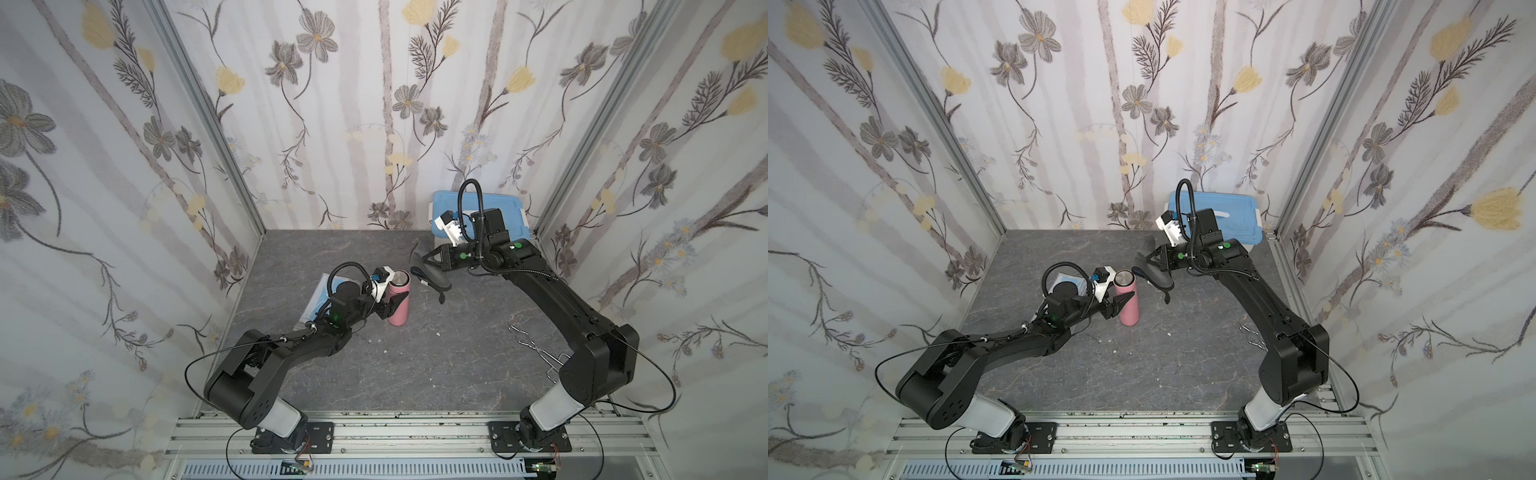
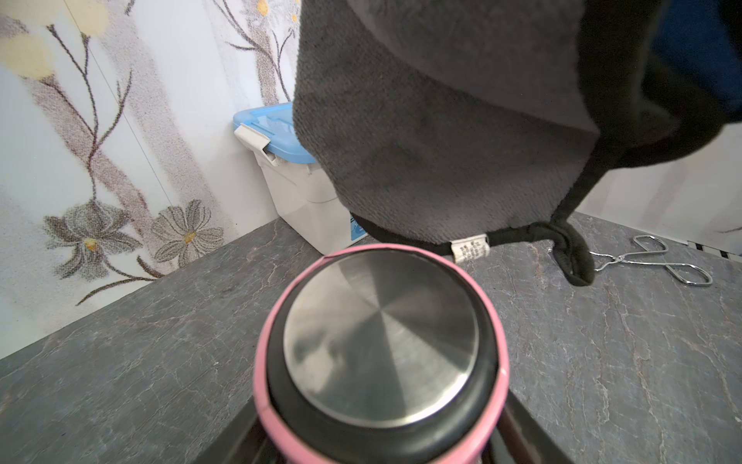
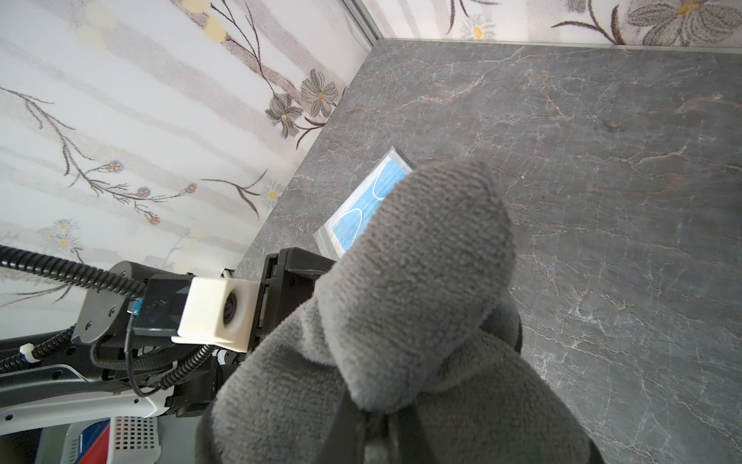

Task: Wipe the surface of the thermos
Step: Wipe the dirt from the surface of the thermos.

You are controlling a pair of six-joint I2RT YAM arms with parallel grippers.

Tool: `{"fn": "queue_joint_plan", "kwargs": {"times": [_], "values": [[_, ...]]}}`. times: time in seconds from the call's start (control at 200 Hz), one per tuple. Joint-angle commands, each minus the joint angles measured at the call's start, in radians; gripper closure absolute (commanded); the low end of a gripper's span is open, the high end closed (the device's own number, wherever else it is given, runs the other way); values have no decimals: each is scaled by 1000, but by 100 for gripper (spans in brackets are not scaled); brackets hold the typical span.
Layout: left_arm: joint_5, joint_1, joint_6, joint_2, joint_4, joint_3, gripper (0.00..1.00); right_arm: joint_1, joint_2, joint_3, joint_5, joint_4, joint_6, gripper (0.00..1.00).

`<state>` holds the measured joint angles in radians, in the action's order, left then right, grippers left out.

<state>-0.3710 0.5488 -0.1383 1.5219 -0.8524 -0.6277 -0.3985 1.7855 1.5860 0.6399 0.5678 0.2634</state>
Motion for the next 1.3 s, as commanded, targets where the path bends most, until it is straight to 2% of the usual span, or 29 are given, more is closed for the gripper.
{"fn": "queue_joint_plan", "kwargs": {"times": [0.0,0.24,0.605,1.029,1.209,1.299], "values": [[-23,-1,15,12,-104,-1,48,-41,17,40,-111,30,-3,100],[-56,0,9,37,-128,-19,57,-138,69,94,-371,75,21,100],[-70,5,-38,40,-70,-46,66,-221,134,167,-552,167,8,100],[-94,23,-93,48,-43,-61,67,-269,189,190,-549,152,35,100],[-76,22,-64,68,-114,-40,67,-269,225,226,-513,153,42,100],[-60,22,-45,81,-141,-38,67,-279,212,188,-516,145,46,100]]}}
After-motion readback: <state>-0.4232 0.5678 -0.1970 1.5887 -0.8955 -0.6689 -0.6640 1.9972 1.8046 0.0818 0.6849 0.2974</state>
